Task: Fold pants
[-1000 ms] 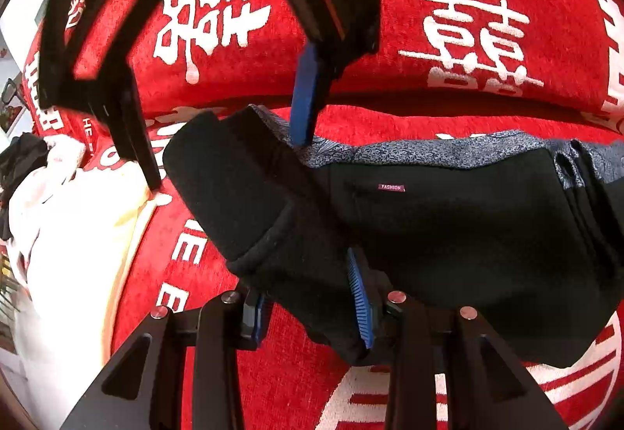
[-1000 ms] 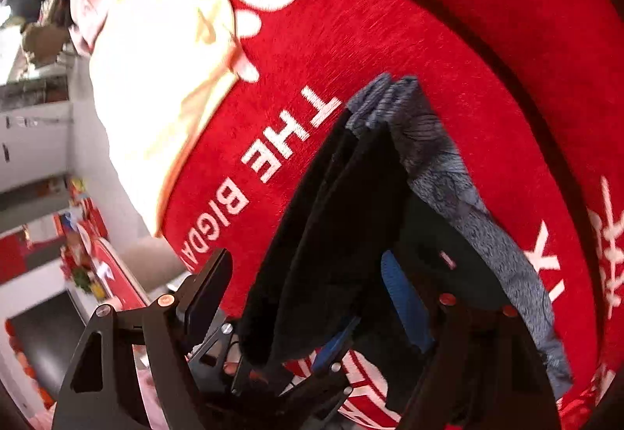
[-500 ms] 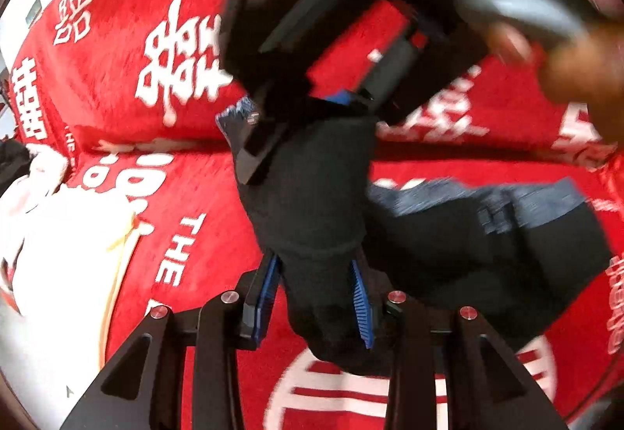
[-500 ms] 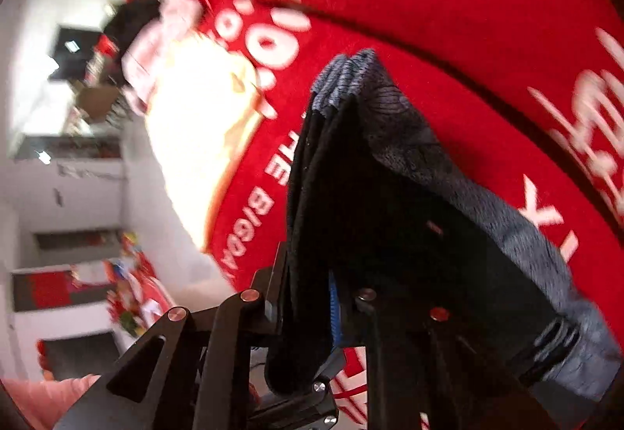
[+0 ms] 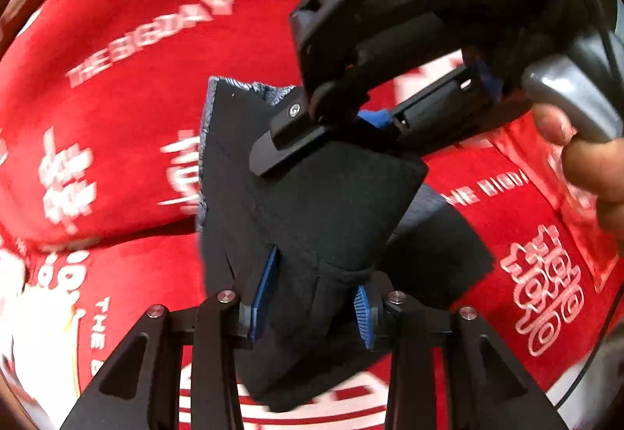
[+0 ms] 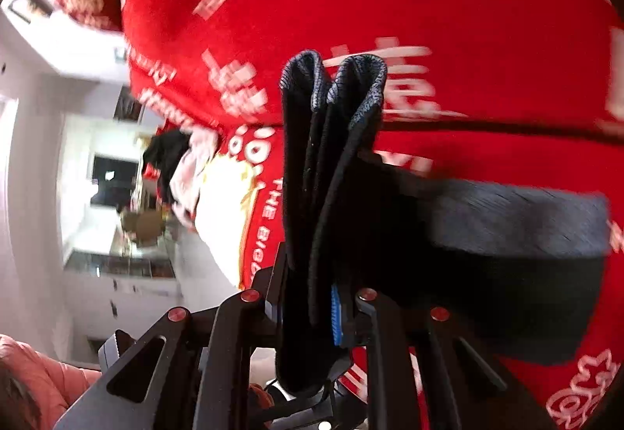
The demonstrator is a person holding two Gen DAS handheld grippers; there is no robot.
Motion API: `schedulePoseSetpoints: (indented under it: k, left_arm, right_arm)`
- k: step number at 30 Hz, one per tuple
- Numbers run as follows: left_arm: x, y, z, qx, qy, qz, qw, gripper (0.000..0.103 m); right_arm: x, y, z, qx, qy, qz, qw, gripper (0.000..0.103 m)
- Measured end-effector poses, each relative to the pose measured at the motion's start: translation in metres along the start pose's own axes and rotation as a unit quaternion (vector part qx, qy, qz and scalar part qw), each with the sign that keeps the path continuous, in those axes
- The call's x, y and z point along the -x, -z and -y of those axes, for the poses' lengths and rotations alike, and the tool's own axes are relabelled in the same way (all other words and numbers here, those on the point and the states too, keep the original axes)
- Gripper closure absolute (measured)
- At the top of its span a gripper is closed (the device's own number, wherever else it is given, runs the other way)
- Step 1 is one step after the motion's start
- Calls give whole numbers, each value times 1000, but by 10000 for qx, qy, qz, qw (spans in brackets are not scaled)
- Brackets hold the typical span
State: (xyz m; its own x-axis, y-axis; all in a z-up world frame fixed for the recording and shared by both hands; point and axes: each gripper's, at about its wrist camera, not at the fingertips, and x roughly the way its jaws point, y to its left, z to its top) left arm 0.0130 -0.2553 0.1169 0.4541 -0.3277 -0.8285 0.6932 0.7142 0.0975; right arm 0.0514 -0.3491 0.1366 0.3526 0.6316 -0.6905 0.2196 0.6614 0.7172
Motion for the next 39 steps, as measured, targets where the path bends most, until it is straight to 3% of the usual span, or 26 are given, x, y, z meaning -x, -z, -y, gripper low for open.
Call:
schedulePoseSetpoints:
  k: [8, 14, 16, 17, 18, 22, 27, 29, 32, 34, 38, 39]
  left_arm:
    - [-63, 17, 103, -835, 216, -602, 9945, 66]
    - [-92, 29, 138, -1179, 131, -862, 9892, 66]
    - [-95, 32, 142, -1287, 65, -863, 9879, 60]
    - [-93, 33, 143, -1328, 141, -898, 9870, 46]
    - [-91, 33, 141, -1276, 296, -947, 9869, 34]
    - [-69, 29, 126, -1161, 588, -912, 9873, 32]
    - [-43, 14, 69, -602, 205, -459, 9969, 32]
    - [-58, 11, 43, -299, -116, -582, 9978, 32]
    - [-90, 15, 9, 201, -533, -911, 9942, 32]
    - [-101, 21, 1, 516, -344, -1141, 9915, 32]
    - [-109, 29, 17, 553, 111, -1274, 9902, 32]
    - [-111, 33, 22, 551, 196, -1285, 9900, 27]
  right_arm:
    - [43, 32, 123, -926, 137, 219, 9954, 85]
    - [46, 50, 177, -1230, 325, 203, 9917, 85]
    - [44, 55, 189, -1335, 307, 198, 9904, 85]
    - [43, 56, 194, -1404, 263, 188, 9896, 81]
    - [42, 57, 198, -1469, 227, 172, 9887, 81]
    - [47, 62, 204, -1561, 133, 207, 9874, 78]
    - [49, 61, 207, -1557, 195, 207, 9874, 78]
    - [47, 59, 197, -1452, 271, 260, 9887, 89]
    - [61, 55, 177, -1240, 135, 507, 9909, 92]
    - [70, 55, 175, -1199, 145, 587, 9909, 94]
    - [72, 57, 184, -981, 1032, 320, 9893, 94]
    - [69, 60, 189, -932, 1345, 207, 9863, 94]
